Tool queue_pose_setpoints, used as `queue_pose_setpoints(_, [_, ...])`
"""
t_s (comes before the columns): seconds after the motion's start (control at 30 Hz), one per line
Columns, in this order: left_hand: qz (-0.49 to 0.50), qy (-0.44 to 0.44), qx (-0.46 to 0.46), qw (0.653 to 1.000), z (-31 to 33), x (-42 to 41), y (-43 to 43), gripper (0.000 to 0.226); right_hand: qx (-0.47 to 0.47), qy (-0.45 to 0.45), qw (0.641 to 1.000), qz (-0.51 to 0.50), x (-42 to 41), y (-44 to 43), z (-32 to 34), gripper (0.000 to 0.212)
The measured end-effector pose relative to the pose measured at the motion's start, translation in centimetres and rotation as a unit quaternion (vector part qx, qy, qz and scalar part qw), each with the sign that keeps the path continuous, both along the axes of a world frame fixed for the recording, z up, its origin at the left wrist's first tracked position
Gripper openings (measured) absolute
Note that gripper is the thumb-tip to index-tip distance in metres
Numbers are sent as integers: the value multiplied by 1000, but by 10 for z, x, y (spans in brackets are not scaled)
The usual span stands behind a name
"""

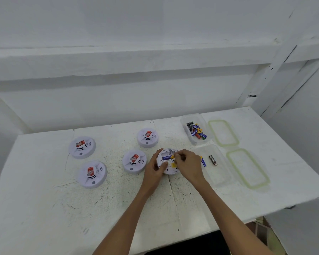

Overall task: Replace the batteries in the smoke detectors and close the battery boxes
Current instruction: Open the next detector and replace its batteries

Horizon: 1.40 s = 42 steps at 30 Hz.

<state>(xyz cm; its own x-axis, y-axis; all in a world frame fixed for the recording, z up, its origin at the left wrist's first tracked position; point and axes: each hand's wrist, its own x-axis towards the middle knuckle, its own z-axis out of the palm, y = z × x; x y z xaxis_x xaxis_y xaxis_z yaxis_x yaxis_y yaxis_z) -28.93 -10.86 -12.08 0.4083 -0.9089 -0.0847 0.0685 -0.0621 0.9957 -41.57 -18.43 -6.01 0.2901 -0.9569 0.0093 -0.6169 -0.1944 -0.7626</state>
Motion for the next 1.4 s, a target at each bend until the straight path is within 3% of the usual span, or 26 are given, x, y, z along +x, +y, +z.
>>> queue_pose_setpoints(0.4, [12,75,17,997,7,0,2,38,28,23,999,-36,8,1,4,23])
queue_pose_setpoints(0.53, [14,73,21,997,8,1,1,48,104,-43,992,-56,11,-4,6,24])
queue_pose_setpoints(0.7, [17,69,7,997,4,1,1,50,220,-147,959,-97,13,-6,16,21])
queue_pose_setpoints(1.4, [11,52,-4,999,0,2,2,52,166,-78,973,-140,24,-1,12,26])
